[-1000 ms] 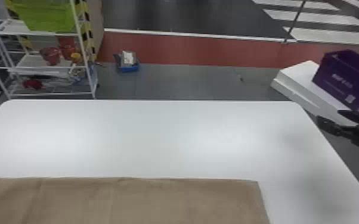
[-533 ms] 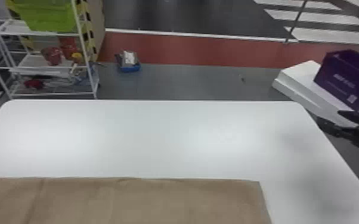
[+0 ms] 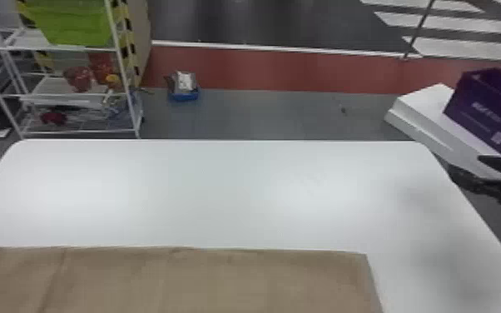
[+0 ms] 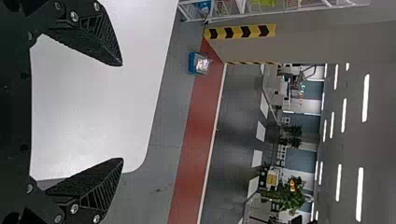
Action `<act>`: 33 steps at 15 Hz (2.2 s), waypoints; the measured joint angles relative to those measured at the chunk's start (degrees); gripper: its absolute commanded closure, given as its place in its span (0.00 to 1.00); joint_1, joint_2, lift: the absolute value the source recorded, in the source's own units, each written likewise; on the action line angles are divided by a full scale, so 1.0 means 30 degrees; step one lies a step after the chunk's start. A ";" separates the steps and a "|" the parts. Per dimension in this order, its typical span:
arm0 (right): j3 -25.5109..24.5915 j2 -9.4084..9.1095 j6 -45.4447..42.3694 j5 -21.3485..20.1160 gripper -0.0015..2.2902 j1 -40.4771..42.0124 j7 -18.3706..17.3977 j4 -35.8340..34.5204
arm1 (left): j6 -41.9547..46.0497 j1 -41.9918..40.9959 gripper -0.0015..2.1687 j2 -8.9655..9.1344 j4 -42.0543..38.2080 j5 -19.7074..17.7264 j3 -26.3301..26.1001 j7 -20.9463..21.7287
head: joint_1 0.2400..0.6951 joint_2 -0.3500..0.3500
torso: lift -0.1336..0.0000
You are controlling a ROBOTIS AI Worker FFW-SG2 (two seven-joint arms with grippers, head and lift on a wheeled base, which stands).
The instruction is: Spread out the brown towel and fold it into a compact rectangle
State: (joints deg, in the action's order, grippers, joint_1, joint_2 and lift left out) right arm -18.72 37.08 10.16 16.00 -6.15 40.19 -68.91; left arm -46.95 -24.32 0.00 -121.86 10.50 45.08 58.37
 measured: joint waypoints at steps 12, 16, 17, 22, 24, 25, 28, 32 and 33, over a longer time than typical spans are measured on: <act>-0.0059 0.0084 0.0000 -0.0020 0.08 0.0029 0.0111 -0.0002 | -0.0012 0.1427 0.20 -0.0001 0.2604 0.0336 -0.0971 -0.0808 | 1.00 0.31 | 0.07; -0.0004 0.0092 0.0000 -0.0033 0.08 0.0030 0.0110 -0.0002 | -0.0173 0.1454 0.34 -0.0001 0.2644 0.0724 -0.1052 0.0377 | 1.00 0.28 | 0.07; -0.0003 0.0092 0.0000 -0.0046 0.08 0.0030 0.0110 0.0000 | -0.0105 0.1423 0.34 0.0000 0.2534 0.0740 -0.1000 0.0453 | 1.00 0.28 | 0.07; 0.0002 0.0092 0.0000 -0.0086 0.08 0.0029 0.0110 0.0030 | 0.4331 -0.0269 0.34 0.0001 0.0298 -0.0782 -0.0553 0.0498 | 1.00 0.29 | 0.07; 0.0044 0.0084 0.0000 -0.0088 0.08 0.0029 0.0110 0.0033 | 0.5659 -0.1267 0.34 0.0000 -0.1198 -0.2024 -0.0458 0.1046 | 1.00 0.26 | 0.07; 0.0081 0.0059 -0.0022 -0.0088 0.08 0.0029 0.0110 0.0032 | 0.5849 -0.1599 0.34 0.0000 -0.1821 -0.2407 -0.0490 0.1526 | 1.00 0.23 | 0.07; 0.0266 0.0033 -0.0164 -0.0083 0.08 0.0029 0.0110 0.0057 | 0.5688 -0.1883 0.34 0.0000 -0.2284 -0.2107 -0.1081 0.1873 | 1.00 0.21 | 0.07; 0.0273 0.0059 -0.0310 -0.0057 0.08 0.0053 0.0110 0.0200 | 0.5709 -0.1942 0.76 0.0000 -0.2051 -0.1501 -0.1666 0.2350 | 1.00 0.19 | 0.07; 0.0249 0.0077 -0.0335 -0.0051 0.08 0.0072 0.0110 0.0203 | 0.5752 -0.1973 0.85 0.0000 -0.2035 -0.1427 -0.1749 0.2699 | 1.00 0.17 | 0.07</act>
State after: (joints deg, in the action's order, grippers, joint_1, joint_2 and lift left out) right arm -17.97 37.31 9.15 15.84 -5.93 40.52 -68.31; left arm -29.69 -30.24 0.00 -127.97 6.22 39.83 66.47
